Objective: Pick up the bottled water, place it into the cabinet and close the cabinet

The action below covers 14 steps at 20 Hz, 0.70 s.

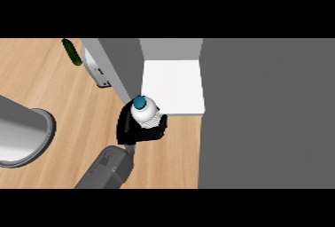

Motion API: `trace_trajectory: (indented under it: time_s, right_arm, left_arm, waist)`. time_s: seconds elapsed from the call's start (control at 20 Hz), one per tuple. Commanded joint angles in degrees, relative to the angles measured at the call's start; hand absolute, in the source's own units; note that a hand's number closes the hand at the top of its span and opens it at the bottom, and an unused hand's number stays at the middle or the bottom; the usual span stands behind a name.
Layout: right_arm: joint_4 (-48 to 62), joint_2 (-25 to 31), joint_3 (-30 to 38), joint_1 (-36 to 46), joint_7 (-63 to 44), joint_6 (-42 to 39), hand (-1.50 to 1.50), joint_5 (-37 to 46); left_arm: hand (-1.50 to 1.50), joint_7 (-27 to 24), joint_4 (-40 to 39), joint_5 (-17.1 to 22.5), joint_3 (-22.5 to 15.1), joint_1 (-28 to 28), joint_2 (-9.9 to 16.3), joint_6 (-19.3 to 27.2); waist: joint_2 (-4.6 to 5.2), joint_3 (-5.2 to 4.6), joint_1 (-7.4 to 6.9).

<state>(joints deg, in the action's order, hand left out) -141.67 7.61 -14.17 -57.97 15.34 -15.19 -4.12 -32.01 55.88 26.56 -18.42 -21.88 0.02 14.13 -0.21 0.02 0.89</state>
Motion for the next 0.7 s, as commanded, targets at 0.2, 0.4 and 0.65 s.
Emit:
trace_trajectory:
  time_s: [0.2,0.4,0.65]
  right_arm:
    - [-0.25,-0.51,2.01,0.84,0.6,-0.71,-1.5,-3.33]
    - [-5.31,1.42,4.68,-1.47,-1.85,-2.26,-1.5,-7.76]
    - [-2.46,1.17,6.62,2.01,-1.0,-2.81,-1.5,-8.3]
  left_arm:
    - [1.5,6.63,-1.52,3.57,-8.22,-12.74,-0.02,15.47]
    - [1.5,11.89,-7.71,2.5,-5.46,-20.73,-0.02,17.01]
    - [1.5,9.3,-18.48,8.12,-3.87,-28.34,-0.02,19.75]
  waist:
    - [0.22,-0.03,0.85]
    - [0.29,-0.01,1.01]
    - [0.84,-0.03,2.22]
